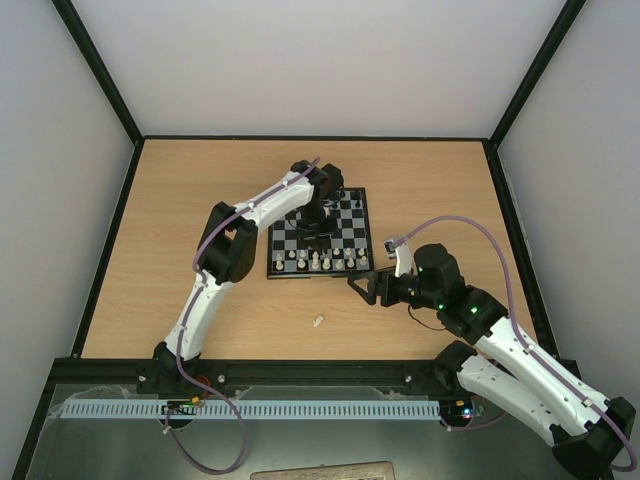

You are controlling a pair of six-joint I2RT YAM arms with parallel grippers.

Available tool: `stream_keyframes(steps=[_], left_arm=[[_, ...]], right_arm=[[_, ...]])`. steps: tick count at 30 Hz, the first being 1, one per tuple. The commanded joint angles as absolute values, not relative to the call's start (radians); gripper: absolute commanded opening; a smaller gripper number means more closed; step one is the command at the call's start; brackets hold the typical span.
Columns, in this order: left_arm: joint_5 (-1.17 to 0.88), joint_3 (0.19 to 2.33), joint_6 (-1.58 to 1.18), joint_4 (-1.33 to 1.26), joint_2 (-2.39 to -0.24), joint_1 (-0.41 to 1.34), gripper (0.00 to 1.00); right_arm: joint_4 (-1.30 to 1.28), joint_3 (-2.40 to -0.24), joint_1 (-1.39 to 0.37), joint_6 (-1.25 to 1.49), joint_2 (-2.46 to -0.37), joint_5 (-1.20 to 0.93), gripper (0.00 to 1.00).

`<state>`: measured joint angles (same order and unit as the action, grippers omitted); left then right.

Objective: Set up the chess pieces on the board
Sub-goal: Place the chess piece on the chessboard, then pick up the chess piece at the center of the board.

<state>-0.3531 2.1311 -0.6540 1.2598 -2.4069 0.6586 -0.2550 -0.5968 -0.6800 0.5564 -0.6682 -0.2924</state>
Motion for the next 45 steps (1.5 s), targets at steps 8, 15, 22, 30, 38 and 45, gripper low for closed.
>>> stream_keyframes(steps=[8, 15, 22, 30, 38, 45], left_arm=[[-0.353, 2.164, -0.651, 1.296, -2.423, 0.667, 0.11], [-0.348, 2.187, -0.656, 1.297, -2.427, 0.667, 0.18], [-0.351, 2.193, -0.656, 1.297, -2.424, 0.667, 0.23], [-0.349, 2.267, -0.662, 1.297, -2.394, 0.663, 0.26], [-0.259, 2.333, -0.639, 1.232, -2.213, 0.664, 0.38], [-0.113, 1.833, -0.672, 0.924, -1.784, 0.749, 0.52]], right_arm=[[-0.235, -0.586, -0.676, 0.538, -0.647, -0.315, 0.73], [-0.233, -0.584, -0.676, 0.537, -0.646, -0.320, 0.73], [-0.233, -0.583, -0.676, 0.537, -0.644, -0.322, 0.73], [-0.235, -0.585, -0.676, 0.537, -0.648, -0.317, 0.74], [-0.241, -0.589, -0.676, 0.537, -0.685, -0.298, 0.73], [-0.237, -0.588, -0.676, 0.532, -0.766, -0.306, 0.73]])
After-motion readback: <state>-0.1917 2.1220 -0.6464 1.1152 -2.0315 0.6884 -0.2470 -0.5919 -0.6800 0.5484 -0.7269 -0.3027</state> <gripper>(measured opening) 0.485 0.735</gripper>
